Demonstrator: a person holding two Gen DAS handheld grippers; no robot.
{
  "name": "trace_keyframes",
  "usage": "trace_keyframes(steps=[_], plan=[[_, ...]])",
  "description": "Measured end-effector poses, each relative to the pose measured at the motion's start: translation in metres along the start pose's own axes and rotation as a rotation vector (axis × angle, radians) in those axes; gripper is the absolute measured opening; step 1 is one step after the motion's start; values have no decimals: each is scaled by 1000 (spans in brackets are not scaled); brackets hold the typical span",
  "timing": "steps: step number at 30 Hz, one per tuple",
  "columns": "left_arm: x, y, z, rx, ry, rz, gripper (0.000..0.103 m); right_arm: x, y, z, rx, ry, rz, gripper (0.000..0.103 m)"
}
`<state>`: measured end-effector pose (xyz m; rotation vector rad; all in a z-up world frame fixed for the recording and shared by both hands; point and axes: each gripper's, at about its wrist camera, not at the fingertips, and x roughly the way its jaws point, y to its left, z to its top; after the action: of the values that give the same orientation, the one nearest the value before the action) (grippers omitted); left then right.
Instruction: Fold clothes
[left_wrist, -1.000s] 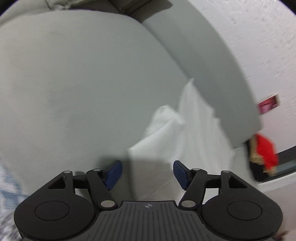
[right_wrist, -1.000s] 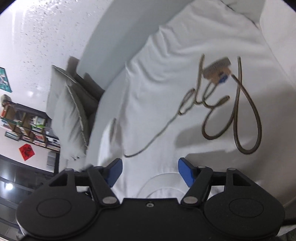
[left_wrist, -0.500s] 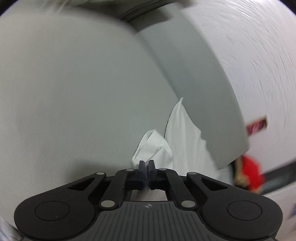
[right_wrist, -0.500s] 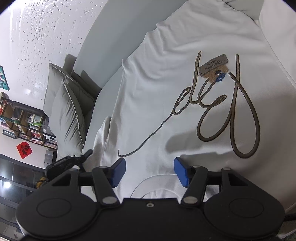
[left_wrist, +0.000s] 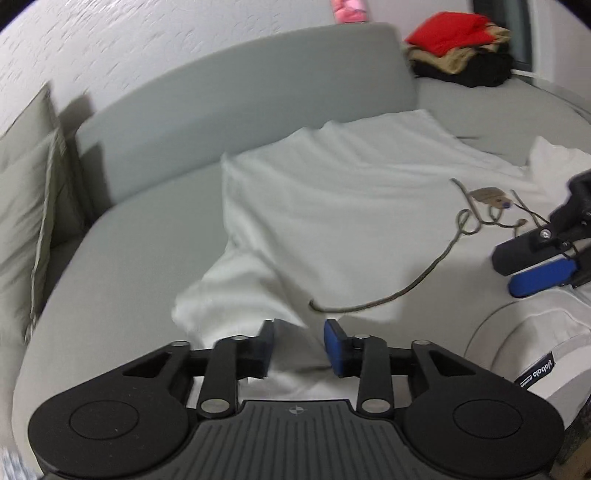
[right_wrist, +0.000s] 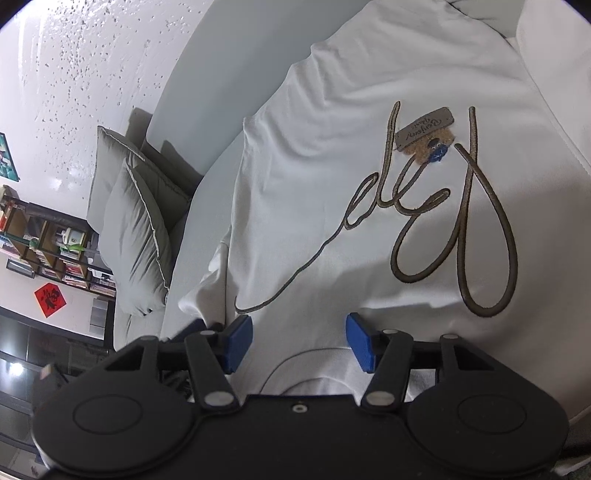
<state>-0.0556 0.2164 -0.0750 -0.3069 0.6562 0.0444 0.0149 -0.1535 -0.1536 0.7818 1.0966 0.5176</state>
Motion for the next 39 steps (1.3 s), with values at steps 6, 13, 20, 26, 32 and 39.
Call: trace_keyframes(steps=[6,13,20,26,32,39], plan=[[-8,22,-7,-181,41,-2,57,0,-2,1,7,3,9,55],[22,75,-15,-552,179,-102,56,1,-1,0,17,0,13,55],[57,77,-20,-675,237,-207,36,2,-1,2,17,2,12,55],[59,74,-23,-666,244,-163,0,2,-3,3,23,6,17,55],[28,66,3,-473,42,63,0,3,-1,3,25,7,8,56],[48,67,23,-159,161,388,0,5,5,2,9,3,-9,63]])
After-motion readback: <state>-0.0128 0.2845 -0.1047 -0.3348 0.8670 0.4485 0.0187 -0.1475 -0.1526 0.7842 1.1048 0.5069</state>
